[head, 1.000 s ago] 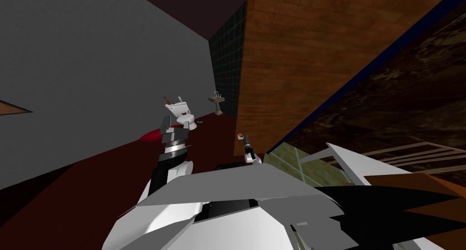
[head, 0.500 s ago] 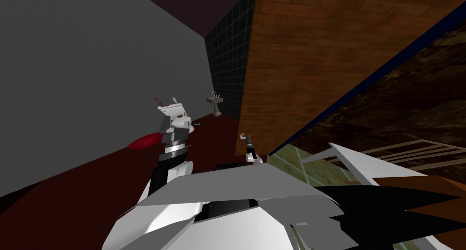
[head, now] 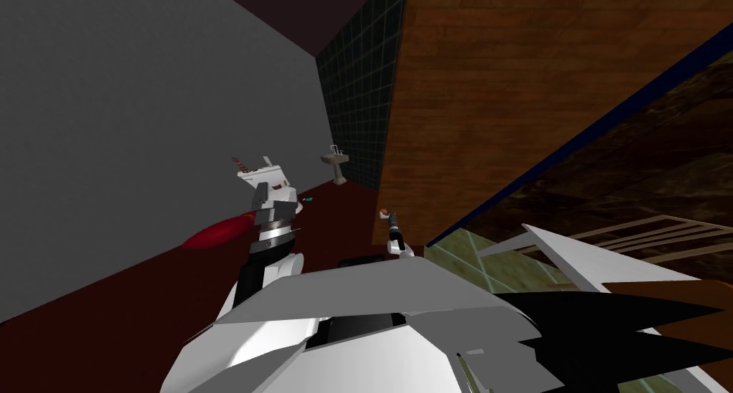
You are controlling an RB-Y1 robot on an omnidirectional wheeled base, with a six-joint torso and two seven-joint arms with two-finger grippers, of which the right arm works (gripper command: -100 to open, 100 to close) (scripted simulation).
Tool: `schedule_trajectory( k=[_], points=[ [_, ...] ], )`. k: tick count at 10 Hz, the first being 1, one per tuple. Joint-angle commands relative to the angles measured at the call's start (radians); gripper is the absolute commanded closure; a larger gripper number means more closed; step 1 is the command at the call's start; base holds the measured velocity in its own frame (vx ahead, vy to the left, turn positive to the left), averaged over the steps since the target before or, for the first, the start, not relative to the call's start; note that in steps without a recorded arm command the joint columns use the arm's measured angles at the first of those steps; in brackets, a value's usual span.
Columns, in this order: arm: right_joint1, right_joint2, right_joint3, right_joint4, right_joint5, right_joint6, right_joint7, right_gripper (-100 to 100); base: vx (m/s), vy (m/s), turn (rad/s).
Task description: Push the door open
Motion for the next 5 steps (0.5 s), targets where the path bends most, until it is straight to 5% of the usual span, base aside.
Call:
schedule_trajectory(
  k=[1,5],
  points=[
    [0.001,0.012,-0.004,-0.013,-0.002,0.003,0.003,100,0.174,0.067,-0.042],
    [0.013,-0.008,-0.035,-0.021,-0.019,0.005,0.012,100,0.141,0.029,-0.043]
  ],
)
